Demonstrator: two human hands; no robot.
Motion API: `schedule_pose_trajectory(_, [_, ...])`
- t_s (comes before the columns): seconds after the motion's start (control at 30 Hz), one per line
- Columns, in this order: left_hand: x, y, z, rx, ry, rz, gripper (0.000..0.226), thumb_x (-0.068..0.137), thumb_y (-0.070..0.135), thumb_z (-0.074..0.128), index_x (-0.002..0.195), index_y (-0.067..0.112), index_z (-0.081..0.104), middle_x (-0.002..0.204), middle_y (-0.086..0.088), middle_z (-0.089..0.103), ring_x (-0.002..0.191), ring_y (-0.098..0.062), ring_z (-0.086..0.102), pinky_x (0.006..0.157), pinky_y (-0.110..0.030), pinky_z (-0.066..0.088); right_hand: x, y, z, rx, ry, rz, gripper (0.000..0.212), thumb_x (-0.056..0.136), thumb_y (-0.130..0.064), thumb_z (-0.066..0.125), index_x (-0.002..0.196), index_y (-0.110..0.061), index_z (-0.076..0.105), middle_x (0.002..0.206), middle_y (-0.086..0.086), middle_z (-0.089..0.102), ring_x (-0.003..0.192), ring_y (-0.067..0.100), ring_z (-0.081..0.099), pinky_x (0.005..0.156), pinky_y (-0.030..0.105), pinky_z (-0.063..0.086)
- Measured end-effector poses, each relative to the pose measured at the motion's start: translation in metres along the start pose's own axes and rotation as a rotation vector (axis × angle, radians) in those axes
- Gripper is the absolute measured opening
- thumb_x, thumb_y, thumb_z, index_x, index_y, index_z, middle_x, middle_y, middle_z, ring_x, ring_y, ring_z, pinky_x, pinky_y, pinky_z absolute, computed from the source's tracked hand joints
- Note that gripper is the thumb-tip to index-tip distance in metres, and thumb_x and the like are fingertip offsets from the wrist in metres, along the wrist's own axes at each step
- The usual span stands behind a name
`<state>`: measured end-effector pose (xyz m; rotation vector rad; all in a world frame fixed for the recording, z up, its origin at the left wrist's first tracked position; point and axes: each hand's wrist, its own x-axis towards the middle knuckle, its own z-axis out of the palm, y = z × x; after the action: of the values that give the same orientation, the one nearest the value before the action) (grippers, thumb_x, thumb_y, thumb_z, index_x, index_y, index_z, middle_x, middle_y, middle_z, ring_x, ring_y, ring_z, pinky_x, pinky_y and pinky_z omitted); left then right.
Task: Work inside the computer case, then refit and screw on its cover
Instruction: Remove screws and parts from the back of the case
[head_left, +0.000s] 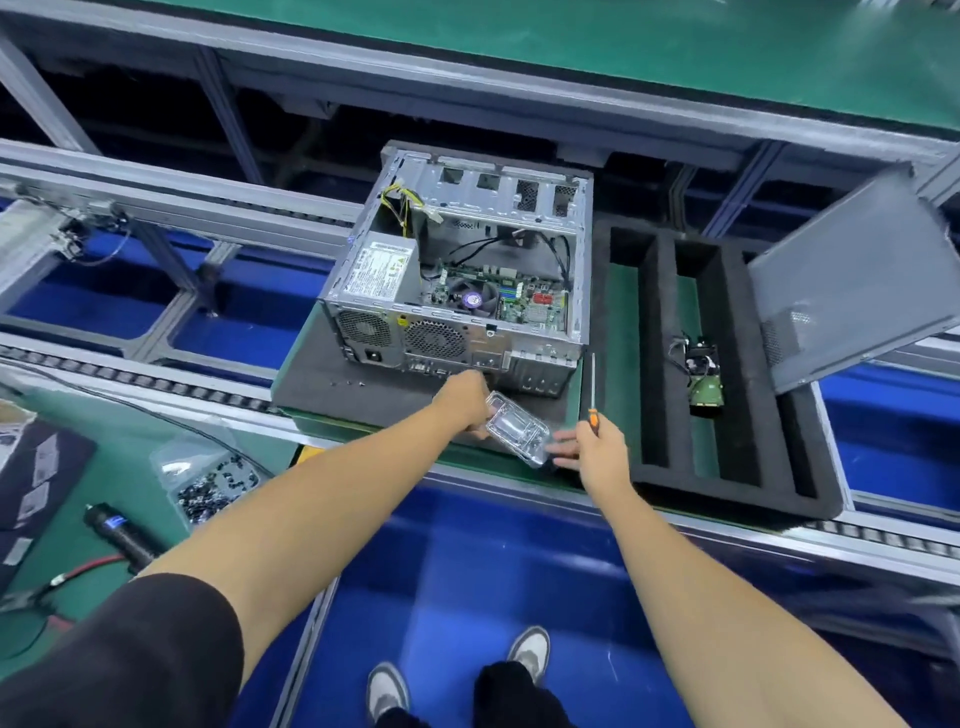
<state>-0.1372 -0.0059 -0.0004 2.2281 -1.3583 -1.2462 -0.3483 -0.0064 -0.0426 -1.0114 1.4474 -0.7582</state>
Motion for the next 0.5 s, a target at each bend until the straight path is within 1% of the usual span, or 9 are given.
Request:
schedule_pose_trajectory(0.07, [0.009, -0.022, -0.002, -0.062, 0.057, -0.032, 0.02, 0.095, 0.006, 0.068, 0.11, -0.007, 0.064, 0.106, -0.024, 0.071, 0.089, -0.034, 0.075, 0.082, -0.048, 0.062, -0.004, 0.009, 0.022, 0.067, 0.012, 0.003, 0.019, 0.107, -0.008, 0.041, 0.093, -0.006, 0.053, 0.1, 0.019, 0.072, 0.078, 0.03, 0.075, 0.075, 0.051, 0.062])
schedule_pose_trajectory(0.13, [0.014, -0.037, -0.002, -0.11, 0.102, -0.072, 0.027, 0.092, 0.011, 0.074, 0.11, -0.007, 0.064, 0.109, -0.022, 0.07, 0.094, -0.032, 0.074, 0.082, -0.047, 0.061, -0.007, 0.013, 0.042, 0.168, 0.036, 0.012, 0.02, 0.109, -0.009, 0.039, 0.092, -0.01, 0.05, 0.105, 0.018, 0.071, 0.08, 0.028, 0.074, 0.077, 0.053, 0.061])
schedule_pose_trajectory(0.2, [0.018, -0.047, 0.0, -0.197, 0.168, -0.095, 0.033, 0.093, 0.017, 0.073, 0.115, -0.002, 0.058, 0.119, -0.021, 0.064, 0.102, -0.037, 0.07, 0.086, -0.048, 0.06, -0.009, 0.013, 0.058, 0.247, 0.066, 0.025, 0.021, 0.11, -0.01, 0.035, 0.094, -0.011, 0.05, 0.104, 0.014, 0.071, 0.082, 0.028, 0.075, 0.076, 0.048, 0.062])
schedule_pose_trajectory(0.27, [0.016, -0.052, 0.005, -0.26, 0.215, -0.109, 0.036, 0.098, 0.026, 0.065, 0.121, 0.003, 0.049, 0.127, -0.021, 0.054, 0.1, -0.041, 0.068, 0.085, -0.049, 0.058, -0.009, 0.015, 0.07, 0.264, 0.098, 0.019, 0.023, 0.11, -0.012, 0.034, 0.095, -0.011, 0.053, 0.105, 0.012, 0.071, 0.083, 0.026, 0.076, 0.071, 0.04, 0.062])
schedule_pose_trajectory(0.3, [0.014, -0.055, 0.008, -0.172, 0.254, -0.089, 0.039, 0.101, 0.035, 0.059, 0.123, 0.006, 0.046, 0.129, -0.02, 0.049, 0.097, -0.043, 0.067, 0.081, -0.048, 0.057, -0.009, 0.016, 0.074, 0.265, 0.116, 0.012, 0.025, 0.109, -0.013, 0.034, 0.095, -0.011, 0.054, 0.106, 0.012, 0.072, 0.084, 0.027, 0.076, 0.07, 0.038, 0.061])
schedule_pose_trajectory(0.33, [0.012, -0.059, 0.011, -0.003, 0.316, -0.04, 0.045, 0.103, 0.047, 0.051, 0.124, 0.009, 0.044, 0.13, -0.018, 0.045, 0.094, -0.043, 0.065, 0.074, -0.045, 0.053, -0.008, 0.016, 0.076, 0.262, 0.133, 0.006, 0.025, 0.109, -0.014, 0.034, 0.095, -0.011, 0.055, 0.106, 0.011, 0.073, 0.084, 0.027, 0.076, 0.07, 0.038, 0.061])
schedule_pose_trajectory(0.4, [0.007, -0.067, 0.017, 0.346, 0.469, 0.165, 0.061, 0.097, 0.067, 0.043, 0.126, 0.013, 0.043, 0.128, -0.013, 0.041, 0.086, -0.038, 0.062, 0.067, -0.04, 0.046, -0.007, 0.018, 0.078, 0.243, 0.148, -0.006, 0.026, 0.109, -0.017, 0.034, 0.097, -0.012, 0.057, 0.105, 0.008, 0.075, 0.085, 0.026, 0.077, 0.072, 0.039, 0.06])
schedule_pose_trajectory(0.47, [0.004, -0.071, 0.02, 0.567, 0.514, 0.44, 0.069, 0.089, 0.076, 0.049, 0.126, 0.017, 0.049, 0.119, -0.007, 0.046, 0.089, -0.028, 0.057, 0.072, -0.039, 0.047, -0.006, 0.02, 0.077, 0.237, 0.145, -0.015, 0.026, 0.11, -0.021, 0.035, 0.1, -0.014, 0.058, 0.102, 0.003, 0.077, 0.086, 0.022, 0.077, 0.072, 0.039, 0.06])
schedule_pose_trajectory(0.5, [0.005, -0.071, 0.021, 0.617, 0.48, 0.537, 0.069, 0.086, 0.075, 0.054, 0.126, 0.02, 0.052, 0.118, -0.004, 0.047, 0.095, -0.025, 0.055, 0.077, -0.037, 0.048, -0.005, 0.02, 0.077, 0.239, 0.144, -0.018, 0.027, 0.11, -0.022, 0.035, 0.1, -0.015, 0.059, 0.101, 0.002, 0.077, 0.087, 0.022, 0.077, 0.073, 0.039, 0.06])
